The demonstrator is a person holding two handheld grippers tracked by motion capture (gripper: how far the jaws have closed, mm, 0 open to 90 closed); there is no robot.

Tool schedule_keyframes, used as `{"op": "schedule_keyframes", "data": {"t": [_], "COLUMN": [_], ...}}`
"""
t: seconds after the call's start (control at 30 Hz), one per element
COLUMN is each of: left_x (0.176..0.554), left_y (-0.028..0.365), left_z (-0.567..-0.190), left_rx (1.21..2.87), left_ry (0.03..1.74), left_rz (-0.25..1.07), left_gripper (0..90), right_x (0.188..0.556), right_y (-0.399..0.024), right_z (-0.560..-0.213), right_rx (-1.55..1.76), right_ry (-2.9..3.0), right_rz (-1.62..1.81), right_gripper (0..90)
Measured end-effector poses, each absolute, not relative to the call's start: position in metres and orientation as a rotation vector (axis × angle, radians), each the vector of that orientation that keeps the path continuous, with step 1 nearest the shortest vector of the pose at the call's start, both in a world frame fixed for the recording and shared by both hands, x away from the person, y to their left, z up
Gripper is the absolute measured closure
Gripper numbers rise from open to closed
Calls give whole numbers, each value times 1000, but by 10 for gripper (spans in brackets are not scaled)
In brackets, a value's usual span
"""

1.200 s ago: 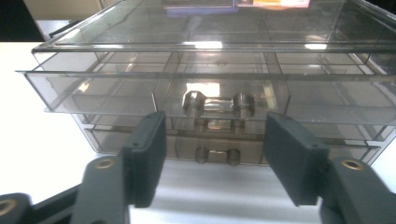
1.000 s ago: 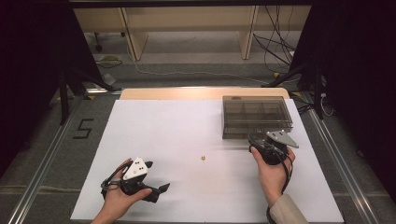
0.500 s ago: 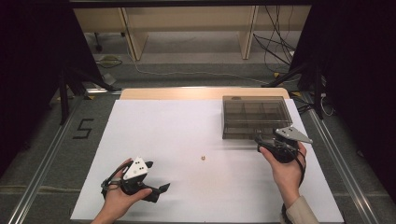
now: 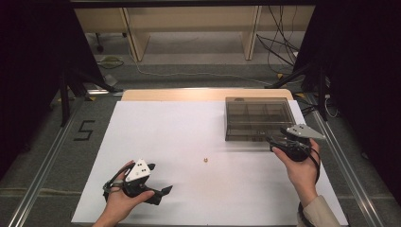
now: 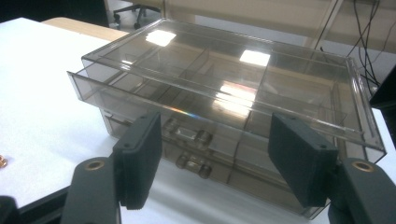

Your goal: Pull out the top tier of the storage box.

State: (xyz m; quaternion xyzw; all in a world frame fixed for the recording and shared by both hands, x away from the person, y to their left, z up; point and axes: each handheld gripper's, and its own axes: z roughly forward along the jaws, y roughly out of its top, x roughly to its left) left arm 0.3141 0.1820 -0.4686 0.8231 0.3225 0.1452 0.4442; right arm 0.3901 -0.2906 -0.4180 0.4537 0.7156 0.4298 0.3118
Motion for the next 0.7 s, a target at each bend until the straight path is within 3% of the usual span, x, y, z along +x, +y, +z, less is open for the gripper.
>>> {"op": "schedule_keyframes", "data": {"t": [0.7], "left_x": [314], "left_y": [182], "left_z": [-469], "left_rx": [2041], "left_ry": [798], "left_rz": [359], "left_gripper": [12], "right_x": [412], "right_y": [-300], "right_z": [-404], "right_rx": [1136], "right_ry": [2040], "right_rz": [1113], "right_gripper": [327]}}
